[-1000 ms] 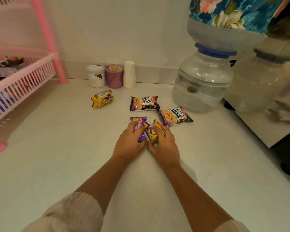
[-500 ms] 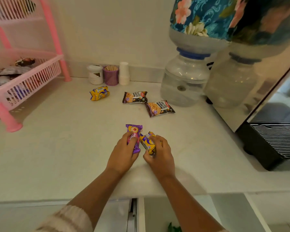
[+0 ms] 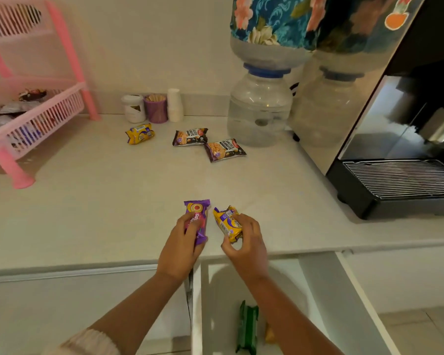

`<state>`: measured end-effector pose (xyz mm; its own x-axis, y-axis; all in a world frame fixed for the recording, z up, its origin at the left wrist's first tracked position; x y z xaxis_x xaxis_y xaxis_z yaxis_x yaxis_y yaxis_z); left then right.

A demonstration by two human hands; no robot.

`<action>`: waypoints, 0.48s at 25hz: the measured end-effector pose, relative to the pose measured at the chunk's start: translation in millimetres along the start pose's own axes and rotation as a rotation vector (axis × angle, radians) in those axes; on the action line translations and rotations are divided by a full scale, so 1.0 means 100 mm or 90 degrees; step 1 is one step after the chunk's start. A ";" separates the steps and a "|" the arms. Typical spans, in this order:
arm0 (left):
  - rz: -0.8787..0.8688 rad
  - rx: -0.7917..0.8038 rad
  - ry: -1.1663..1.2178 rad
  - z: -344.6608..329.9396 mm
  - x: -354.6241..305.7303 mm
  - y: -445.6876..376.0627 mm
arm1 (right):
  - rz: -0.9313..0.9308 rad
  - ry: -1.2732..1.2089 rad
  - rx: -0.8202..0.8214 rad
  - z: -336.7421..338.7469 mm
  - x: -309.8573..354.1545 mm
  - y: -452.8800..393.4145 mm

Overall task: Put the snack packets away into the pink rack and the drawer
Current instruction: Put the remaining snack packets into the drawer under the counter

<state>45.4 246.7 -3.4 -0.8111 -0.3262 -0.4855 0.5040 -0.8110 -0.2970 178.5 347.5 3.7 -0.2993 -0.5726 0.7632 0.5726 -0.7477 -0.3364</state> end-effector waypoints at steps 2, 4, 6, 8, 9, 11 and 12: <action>0.007 -0.006 0.052 -0.05 -0.11 0.22 | -0.027 -0.028 0.027 0.13 -0.07 0.11; -0.024 -0.014 0.081 -0.07 -0.25 0.43 | -0.012 0.022 0.043 0.30 -0.15 0.28; -0.072 0.002 0.089 -0.09 -0.38 0.61 | 0.045 0.116 0.022 0.47 -0.21 0.48; -0.120 0.042 0.094 -0.14 -0.53 0.77 | 0.083 0.151 -0.017 0.65 -0.28 0.66; -0.141 0.063 0.095 -0.18 -0.61 0.82 | 0.090 0.155 -0.026 0.71 -0.33 0.73; -0.173 0.107 0.095 -0.28 -0.72 0.88 | 0.085 0.177 -0.009 0.79 -0.45 0.86; -0.187 0.129 0.098 -0.34 -0.77 0.91 | 0.064 0.195 0.026 0.79 -0.54 0.92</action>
<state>163.5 214.7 -20.6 -0.8504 -0.0025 -0.5261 0.1758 -0.9438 -0.2798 307.6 335.8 -25.2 -0.4521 -0.7225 0.5231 0.6394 -0.6714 -0.3746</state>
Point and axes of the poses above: each hand's wrist, its own y-axis away from the middle knuckle, its own z-axis out of the back of the hand, x = y × z, the point moved 5 cm from there along -y, towards the middle knuckle, and after that the axes turned 5 degrees about x, right-handed, at the moved point
